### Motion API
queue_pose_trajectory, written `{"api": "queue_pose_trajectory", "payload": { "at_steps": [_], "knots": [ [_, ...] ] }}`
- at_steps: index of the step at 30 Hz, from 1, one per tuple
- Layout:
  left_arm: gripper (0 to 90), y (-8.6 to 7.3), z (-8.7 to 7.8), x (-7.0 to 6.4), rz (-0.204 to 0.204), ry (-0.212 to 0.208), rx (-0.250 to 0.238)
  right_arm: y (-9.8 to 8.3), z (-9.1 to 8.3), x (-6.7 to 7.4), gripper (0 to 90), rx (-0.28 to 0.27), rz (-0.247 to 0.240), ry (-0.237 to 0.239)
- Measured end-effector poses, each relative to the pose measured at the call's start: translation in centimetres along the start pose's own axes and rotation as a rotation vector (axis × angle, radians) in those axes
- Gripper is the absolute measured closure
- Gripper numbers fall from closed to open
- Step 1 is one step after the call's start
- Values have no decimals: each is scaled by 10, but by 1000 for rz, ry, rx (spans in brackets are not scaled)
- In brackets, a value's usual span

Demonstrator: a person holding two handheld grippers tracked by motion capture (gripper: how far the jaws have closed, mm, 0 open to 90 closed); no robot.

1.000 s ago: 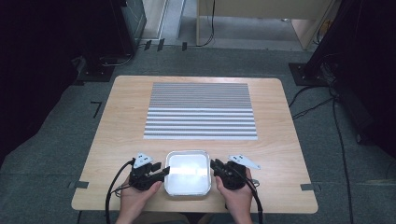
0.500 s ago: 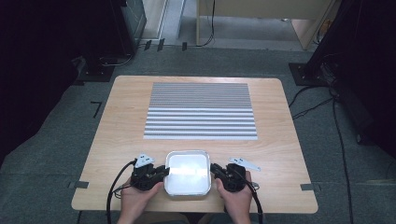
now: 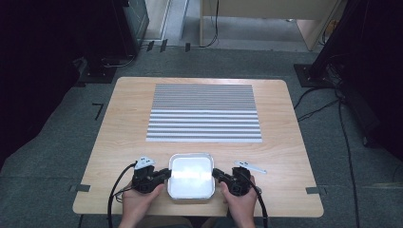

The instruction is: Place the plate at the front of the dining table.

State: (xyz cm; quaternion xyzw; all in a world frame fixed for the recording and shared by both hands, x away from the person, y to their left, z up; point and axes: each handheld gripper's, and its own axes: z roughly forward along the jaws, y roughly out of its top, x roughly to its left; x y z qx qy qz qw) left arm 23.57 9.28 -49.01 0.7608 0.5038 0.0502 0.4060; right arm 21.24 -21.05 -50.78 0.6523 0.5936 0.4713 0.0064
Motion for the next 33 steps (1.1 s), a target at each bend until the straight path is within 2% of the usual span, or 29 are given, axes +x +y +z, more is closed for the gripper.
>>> {"api": "queue_pose_trajectory", "payload": {
  "at_steps": [1,7,14,18,25,33],
  "knots": [
    [820,0,0,0,-2,-2,-2,0,-1,-1,882,-5,8,8],
    [820,0,0,0,-1,-3,-6,2,-1,-5,881,12,65,44],
    [814,1,0,0,-6,-13,-16,1,-5,-5,887,2,71,59],
    [812,1,0,1,-10,-19,-15,2,-9,-4,894,-13,105,75],
    [801,1,1,1,-19,-31,-19,1,-12,-3,897,-22,139,81],
    [759,0,2,1,-27,-27,-10,1,-16,-4,899,-44,142,73]
  ]
}}
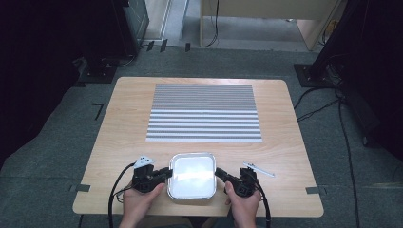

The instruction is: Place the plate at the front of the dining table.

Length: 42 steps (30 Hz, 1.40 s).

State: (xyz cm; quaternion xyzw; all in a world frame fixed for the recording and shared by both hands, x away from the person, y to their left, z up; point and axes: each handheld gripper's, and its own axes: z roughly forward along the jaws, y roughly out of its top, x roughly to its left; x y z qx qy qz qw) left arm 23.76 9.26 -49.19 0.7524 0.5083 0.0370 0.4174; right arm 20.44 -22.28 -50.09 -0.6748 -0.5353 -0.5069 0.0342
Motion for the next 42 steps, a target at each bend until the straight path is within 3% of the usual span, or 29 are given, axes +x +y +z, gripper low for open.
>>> {"api": "queue_pose_trajectory", "payload": {
  "at_steps": [4,10,15,28,33,42],
  "knots": [
    [753,0,0,-1,2,2,-2,0,-2,0,899,-9,-11,-9],
    [755,2,-5,-6,12,4,-34,-1,-5,2,899,-37,-78,-51],
    [753,0,2,-10,30,-3,3,-1,-7,4,897,-53,-110,-78],
    [733,-3,9,-19,47,11,20,-6,-6,16,892,-65,-248,-164],
    [704,-5,13,-22,48,2,38,-7,-8,19,892,-77,-281,-201],
    [728,-6,16,-25,56,29,59,-10,-7,22,846,-61,-337,-240]
  ]
}}
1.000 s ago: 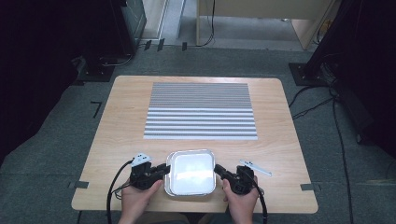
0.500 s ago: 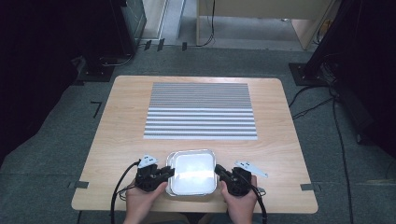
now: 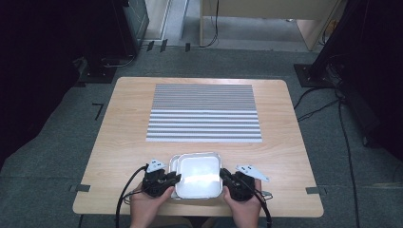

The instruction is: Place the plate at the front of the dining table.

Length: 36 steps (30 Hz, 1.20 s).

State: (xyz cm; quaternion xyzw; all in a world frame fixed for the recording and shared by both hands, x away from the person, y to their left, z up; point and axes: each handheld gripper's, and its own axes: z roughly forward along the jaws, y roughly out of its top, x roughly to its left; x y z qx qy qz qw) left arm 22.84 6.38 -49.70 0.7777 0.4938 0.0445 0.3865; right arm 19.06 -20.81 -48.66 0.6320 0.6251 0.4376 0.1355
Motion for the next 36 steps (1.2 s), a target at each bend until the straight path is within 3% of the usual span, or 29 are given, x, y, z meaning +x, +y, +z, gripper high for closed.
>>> {"api": "queue_pose_trajectory", "payload": {
  "at_steps": [5,11,19,27,36],
  "knots": [
    [747,-1,2,-3,9,13,6,-2,3,6,848,12,-41,-51],
    [764,-1,2,-1,-27,-4,1,-3,4,10,863,6,-13,-78],
    [784,-2,1,-3,-43,17,-10,-4,2,10,875,-17,20,-74],
    [811,3,-7,-4,-60,8,-35,-2,-2,13,890,-57,14,-58],
    [831,9,-8,-4,-64,21,-32,4,-2,14,891,-60,-7,-53]
  ]
}}
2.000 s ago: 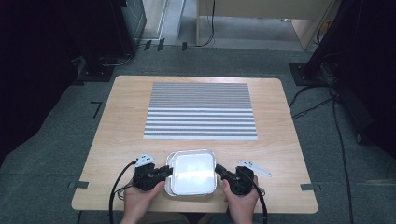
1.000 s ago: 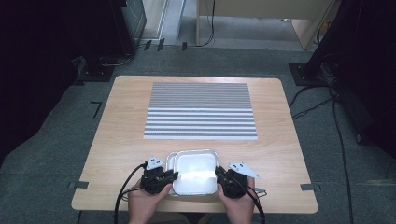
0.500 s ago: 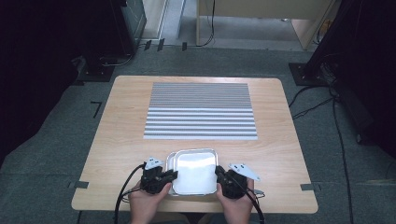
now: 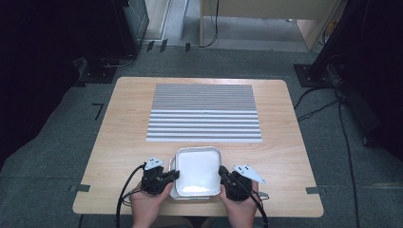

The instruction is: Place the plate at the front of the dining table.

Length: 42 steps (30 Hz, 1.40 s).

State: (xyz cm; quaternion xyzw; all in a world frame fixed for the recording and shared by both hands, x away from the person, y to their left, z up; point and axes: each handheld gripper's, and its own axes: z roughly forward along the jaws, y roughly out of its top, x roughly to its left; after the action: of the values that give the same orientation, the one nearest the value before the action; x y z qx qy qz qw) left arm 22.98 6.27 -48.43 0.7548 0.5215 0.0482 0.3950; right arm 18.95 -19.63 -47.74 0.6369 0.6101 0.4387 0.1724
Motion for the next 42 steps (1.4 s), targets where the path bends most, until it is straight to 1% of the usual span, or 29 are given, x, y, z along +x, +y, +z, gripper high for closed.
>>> {"api": "queue_pose_trajectory", "payload": {
  "at_steps": [4,6,10,12,14,17,19,21,25,29,33,35,42],
  "knots": [
    [830,2,2,2,-11,6,0,3,6,0,878,19,-23,-9],
    [830,3,2,3,-14,10,1,4,9,0,866,26,-43,-18],
    [840,4,3,5,-13,15,9,7,18,-1,823,36,-69,-10],
    [846,4,4,5,-14,15,15,8,21,-2,817,48,-63,-5],
    [843,3,5,6,-22,18,17,8,25,-2,827,55,-62,-10],
    [843,2,4,6,-29,14,17,8,25,-2,841,57,-45,-5],
    [840,3,4,4,-23,15,17,9,25,-3,857,51,-20,-5],
    [838,4,4,1,-14,21,15,11,25,-2,872,50,-2,-18],
    [837,7,3,-2,-4,25,14,16,24,-1,887,45,-3,-37],
    [837,15,4,-2,11,21,20,22,24,-2,892,50,2,-35],
    [838,23,6,-4,31,32,24,30,27,-5,897,51,17,-35],
    [838,26,7,-4,36,33,24,31,27,-6,898,53,21,-35],
    [840,37,9,-2,35,35,26,42,35,-10,900,75,37,-18]
  ]
}}
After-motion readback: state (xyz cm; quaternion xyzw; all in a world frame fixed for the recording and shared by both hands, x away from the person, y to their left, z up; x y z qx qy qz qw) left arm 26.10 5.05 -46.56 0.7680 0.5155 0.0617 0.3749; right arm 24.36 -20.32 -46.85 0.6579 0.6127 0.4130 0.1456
